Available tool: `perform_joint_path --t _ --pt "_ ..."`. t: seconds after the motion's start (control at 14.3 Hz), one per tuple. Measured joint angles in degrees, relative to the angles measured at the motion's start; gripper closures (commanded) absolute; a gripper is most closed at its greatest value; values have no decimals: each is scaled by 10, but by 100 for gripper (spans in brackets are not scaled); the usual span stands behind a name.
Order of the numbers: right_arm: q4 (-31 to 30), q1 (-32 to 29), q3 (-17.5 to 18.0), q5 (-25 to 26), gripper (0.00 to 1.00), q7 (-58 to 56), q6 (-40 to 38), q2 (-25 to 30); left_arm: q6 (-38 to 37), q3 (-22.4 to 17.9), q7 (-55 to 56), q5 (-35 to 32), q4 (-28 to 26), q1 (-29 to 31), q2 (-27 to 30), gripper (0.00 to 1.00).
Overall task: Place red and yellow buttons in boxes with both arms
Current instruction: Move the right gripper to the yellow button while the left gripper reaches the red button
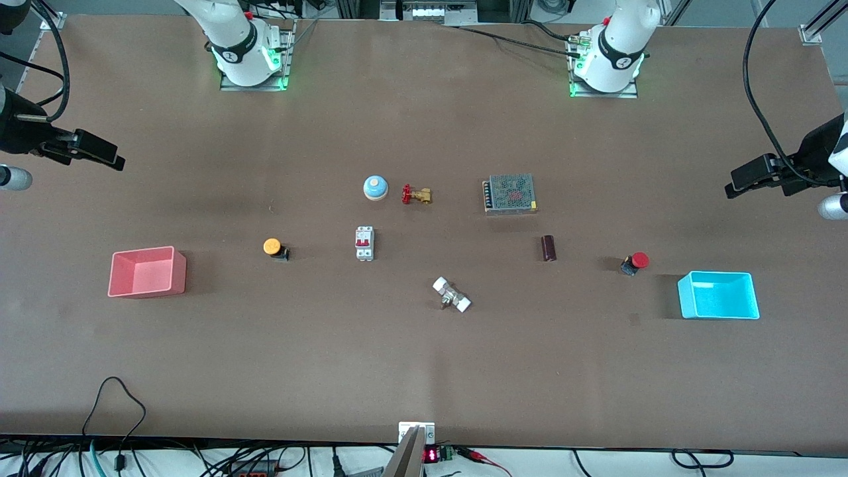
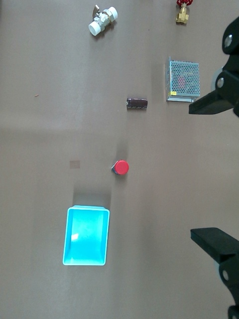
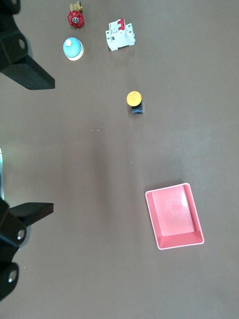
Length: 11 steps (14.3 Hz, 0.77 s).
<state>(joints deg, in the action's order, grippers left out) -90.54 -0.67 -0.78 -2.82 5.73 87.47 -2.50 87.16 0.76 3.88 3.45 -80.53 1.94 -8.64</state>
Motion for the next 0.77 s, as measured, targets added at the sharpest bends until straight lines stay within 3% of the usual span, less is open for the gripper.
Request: perform_joint_path --t 0.35,0.77 --pt "-1 0 0 0 0 0 0 -5 0 0 0 0 -7 1 1 0" --pt "-2 5 6 -1 0 -21 3 -71 0 0 0 0 -31 0 -22 0"
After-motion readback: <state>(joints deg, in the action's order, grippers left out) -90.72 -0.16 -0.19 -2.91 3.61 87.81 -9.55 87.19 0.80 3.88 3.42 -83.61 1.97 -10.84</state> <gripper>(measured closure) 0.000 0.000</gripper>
